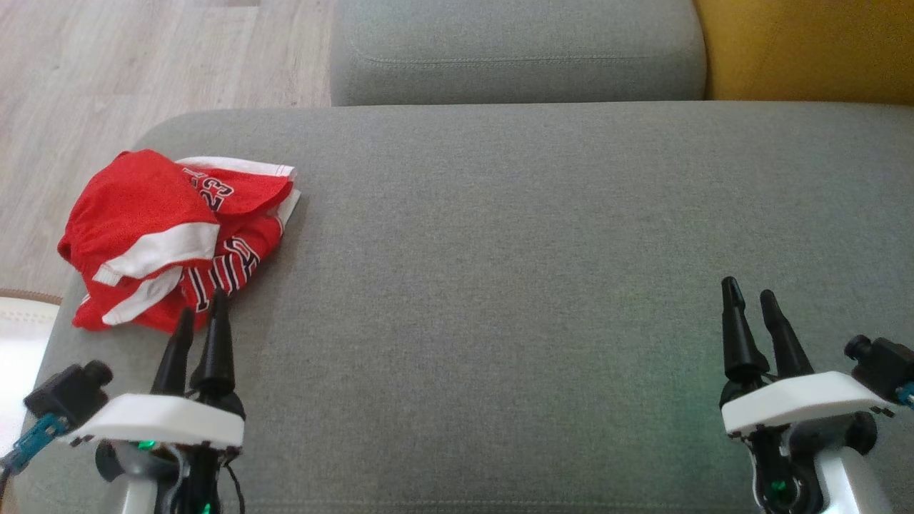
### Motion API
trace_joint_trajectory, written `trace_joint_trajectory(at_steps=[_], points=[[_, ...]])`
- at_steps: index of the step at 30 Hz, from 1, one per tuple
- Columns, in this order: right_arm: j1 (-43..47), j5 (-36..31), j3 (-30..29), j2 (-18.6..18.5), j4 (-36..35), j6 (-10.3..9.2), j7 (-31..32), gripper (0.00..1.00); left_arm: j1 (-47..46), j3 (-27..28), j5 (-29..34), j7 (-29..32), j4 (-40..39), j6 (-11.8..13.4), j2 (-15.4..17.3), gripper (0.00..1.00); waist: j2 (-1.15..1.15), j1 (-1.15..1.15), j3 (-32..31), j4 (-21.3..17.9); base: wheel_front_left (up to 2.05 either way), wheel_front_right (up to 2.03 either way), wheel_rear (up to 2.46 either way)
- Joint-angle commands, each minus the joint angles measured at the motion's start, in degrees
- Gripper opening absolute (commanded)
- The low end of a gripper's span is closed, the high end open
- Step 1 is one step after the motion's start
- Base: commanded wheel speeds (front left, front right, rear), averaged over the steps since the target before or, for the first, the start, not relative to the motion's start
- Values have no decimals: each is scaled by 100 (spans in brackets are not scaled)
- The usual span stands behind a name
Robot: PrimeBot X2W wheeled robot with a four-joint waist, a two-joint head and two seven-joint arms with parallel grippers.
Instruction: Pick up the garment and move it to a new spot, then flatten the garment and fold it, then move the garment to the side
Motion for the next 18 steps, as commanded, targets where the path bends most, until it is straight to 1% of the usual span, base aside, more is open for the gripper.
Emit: trace_joint_trajectory(at_steps=[1, 18], points=[[-213, -205, 110, -40, -252, 28, -85, 100, -202, 70, 192, -72, -248, 26, 151, 100, 0, 0, -2, 4, 0, 0, 0], [-114, -1540, 171, 16, -413, 34, -179, 100, -196, -294, 1558, -347, -285, 65, 322, 100, 0, 0, -27, 30, 0, 0, 0]])
